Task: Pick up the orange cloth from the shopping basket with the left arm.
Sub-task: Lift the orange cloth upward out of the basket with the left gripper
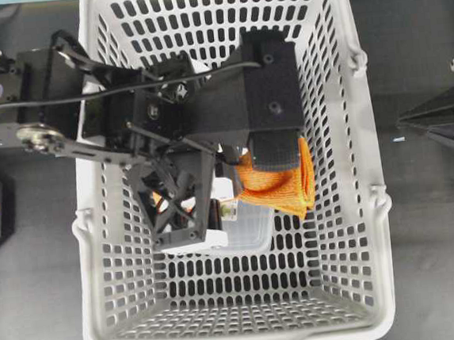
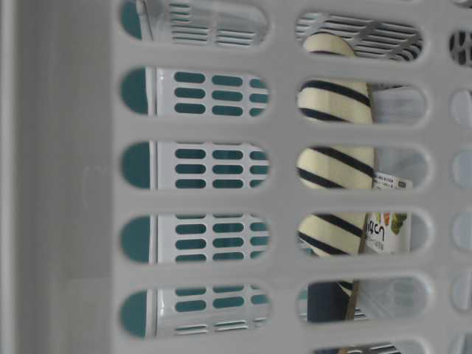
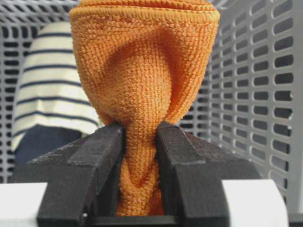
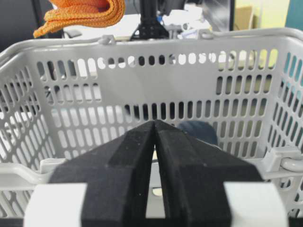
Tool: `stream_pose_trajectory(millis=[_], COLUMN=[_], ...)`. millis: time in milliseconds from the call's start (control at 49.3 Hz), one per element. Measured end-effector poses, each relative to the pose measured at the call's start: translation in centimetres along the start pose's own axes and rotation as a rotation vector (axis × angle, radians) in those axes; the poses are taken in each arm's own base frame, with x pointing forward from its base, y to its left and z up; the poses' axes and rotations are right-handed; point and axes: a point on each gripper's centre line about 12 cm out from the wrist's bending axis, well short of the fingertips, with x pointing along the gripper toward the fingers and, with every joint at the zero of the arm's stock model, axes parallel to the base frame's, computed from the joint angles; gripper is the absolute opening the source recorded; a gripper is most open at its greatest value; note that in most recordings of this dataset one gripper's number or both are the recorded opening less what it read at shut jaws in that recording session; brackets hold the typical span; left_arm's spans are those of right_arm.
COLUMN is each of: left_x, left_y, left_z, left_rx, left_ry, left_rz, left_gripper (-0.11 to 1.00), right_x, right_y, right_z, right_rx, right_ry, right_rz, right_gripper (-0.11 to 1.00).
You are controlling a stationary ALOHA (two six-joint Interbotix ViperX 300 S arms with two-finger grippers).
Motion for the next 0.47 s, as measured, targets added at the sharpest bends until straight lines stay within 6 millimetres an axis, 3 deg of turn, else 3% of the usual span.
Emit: stream_pose_trajectory(millis=[466], left_x=[-0.04], left_y=[0.14], left_z=[-0.06], left_rx=[0.044], left_ry=[0.007], left_rz=[0.003], left_gripper=[0.20], right_x=[-0.02], right_y=[0.00], right_z=[0.05], right_rx=[0.000], right_ry=[-0.003], right_rz=[0.000], right_gripper=[0.00])
